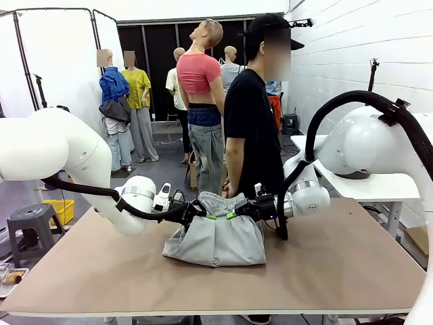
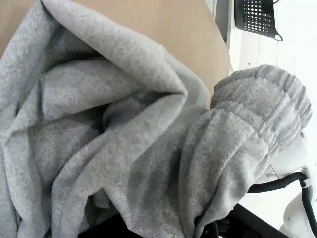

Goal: Fold the training pants.
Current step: Fold the Training pants in half.

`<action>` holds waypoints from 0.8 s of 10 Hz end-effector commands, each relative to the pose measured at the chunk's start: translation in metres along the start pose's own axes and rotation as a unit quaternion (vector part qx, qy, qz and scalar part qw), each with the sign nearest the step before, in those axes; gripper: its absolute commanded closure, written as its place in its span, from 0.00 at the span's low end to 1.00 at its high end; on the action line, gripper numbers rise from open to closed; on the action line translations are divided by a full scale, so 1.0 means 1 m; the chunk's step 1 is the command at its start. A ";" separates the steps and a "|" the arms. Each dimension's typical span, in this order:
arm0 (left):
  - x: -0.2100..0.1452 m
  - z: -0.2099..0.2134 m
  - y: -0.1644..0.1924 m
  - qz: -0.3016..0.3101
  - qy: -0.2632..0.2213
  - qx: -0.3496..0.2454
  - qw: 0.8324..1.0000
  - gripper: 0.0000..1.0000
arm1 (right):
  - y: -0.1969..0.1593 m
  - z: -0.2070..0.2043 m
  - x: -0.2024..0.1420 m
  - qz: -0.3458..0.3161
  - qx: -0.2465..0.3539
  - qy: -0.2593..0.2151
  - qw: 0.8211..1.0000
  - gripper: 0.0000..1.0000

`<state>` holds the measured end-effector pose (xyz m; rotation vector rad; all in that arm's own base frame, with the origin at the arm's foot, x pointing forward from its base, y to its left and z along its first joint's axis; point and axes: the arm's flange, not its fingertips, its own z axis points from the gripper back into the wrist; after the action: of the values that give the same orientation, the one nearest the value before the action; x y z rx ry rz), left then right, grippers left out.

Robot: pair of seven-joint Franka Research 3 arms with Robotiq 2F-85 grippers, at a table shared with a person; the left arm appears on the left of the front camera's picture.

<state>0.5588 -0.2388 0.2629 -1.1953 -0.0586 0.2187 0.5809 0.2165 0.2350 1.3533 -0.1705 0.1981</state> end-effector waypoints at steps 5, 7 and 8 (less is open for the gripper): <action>0.019 0.057 0.025 0.034 -0.068 0.079 0.994 0.00 | -0.008 0.073 0.015 -0.027 -0.080 -0.063 0.994 0.02; 0.016 0.073 0.011 0.008 -0.092 0.066 0.994 0.00 | 0.004 0.090 0.012 -0.013 -0.085 -0.084 0.993 0.00; 0.018 0.083 0.001 -0.006 -0.102 0.068 0.992 0.00 | 0.009 0.095 0.015 -0.003 -0.087 -0.089 0.992 0.00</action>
<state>0.5686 -0.1670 0.2801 -1.0594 -0.1915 0.3388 0.6015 0.1271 0.2616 1.2138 -0.3092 0.0635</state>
